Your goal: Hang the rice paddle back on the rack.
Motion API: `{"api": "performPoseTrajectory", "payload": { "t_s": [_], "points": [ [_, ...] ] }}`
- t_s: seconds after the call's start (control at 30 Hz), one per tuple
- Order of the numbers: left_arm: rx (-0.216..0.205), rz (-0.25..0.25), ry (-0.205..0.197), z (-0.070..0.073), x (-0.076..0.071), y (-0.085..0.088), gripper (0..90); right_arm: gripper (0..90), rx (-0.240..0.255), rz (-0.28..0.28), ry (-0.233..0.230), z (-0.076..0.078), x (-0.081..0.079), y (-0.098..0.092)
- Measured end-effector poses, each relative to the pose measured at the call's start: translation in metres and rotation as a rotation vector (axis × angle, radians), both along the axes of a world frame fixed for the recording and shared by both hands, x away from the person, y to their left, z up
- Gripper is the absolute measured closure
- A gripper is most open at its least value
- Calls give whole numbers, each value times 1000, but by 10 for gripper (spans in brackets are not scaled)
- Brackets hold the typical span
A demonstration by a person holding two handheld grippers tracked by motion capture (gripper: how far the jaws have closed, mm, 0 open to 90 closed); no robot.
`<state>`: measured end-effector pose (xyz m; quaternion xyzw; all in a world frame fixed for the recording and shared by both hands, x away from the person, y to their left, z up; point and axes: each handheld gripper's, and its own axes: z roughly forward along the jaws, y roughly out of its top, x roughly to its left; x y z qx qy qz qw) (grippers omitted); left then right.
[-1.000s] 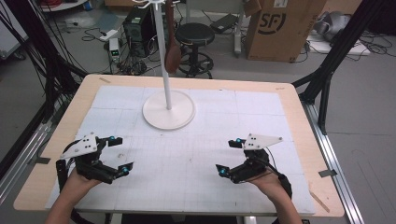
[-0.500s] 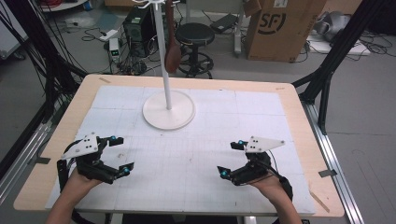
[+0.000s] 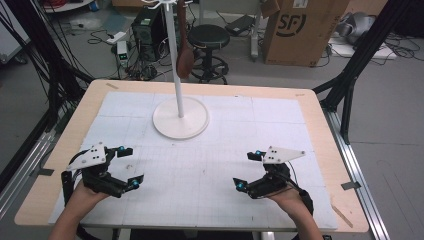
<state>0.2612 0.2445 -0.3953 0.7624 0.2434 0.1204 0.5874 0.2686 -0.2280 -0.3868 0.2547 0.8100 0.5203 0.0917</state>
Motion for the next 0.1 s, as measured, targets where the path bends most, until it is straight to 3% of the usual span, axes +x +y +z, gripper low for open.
{"api": "performPoseTrajectory", "payload": {
  "t_s": [0.1],
  "points": [
    [3, -1, 2, 0, 0, 0, 17, 5, 2, -4, 3, 0, 0, -1]
  ]
}}
